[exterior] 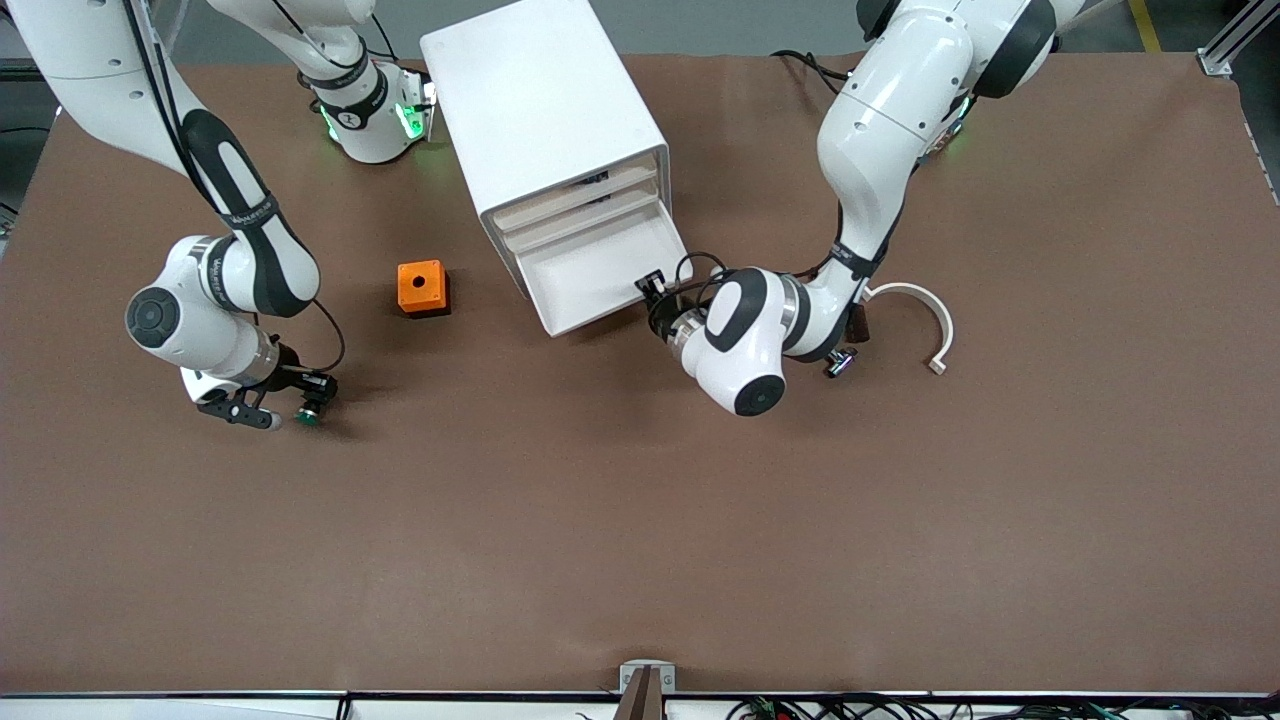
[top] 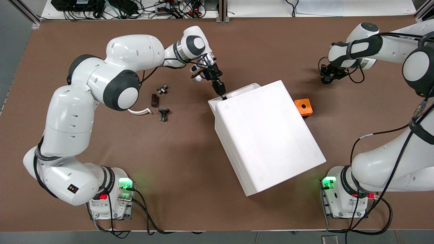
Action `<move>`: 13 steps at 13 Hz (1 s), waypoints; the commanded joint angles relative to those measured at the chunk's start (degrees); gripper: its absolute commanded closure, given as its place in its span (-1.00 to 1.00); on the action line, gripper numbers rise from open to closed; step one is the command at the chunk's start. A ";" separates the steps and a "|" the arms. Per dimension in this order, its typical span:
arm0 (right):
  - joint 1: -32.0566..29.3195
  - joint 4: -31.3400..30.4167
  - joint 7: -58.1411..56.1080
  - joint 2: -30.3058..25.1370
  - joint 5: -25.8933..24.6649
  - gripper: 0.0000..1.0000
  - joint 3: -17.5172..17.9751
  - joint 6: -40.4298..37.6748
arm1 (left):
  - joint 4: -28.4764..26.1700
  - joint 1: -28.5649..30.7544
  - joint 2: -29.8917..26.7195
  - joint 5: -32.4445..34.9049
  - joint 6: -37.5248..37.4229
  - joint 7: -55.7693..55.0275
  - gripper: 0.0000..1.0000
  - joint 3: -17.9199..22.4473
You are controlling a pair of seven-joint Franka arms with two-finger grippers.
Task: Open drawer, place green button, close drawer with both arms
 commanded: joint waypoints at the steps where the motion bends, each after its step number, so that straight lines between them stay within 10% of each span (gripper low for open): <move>1: 0.28 2.45 5.88 -4.64 -0.47 1.00 0.50 -9.05 | 1.45 -1.94 2.04 3.16 5.79 0.96 -0.99 2.83; 13: 36.29 15.62 65.97 -8.18 5.24 1.00 1.21 -17.25 | 5.49 -0.10 -8.76 26.38 4.30 0.96 -1.00 5.02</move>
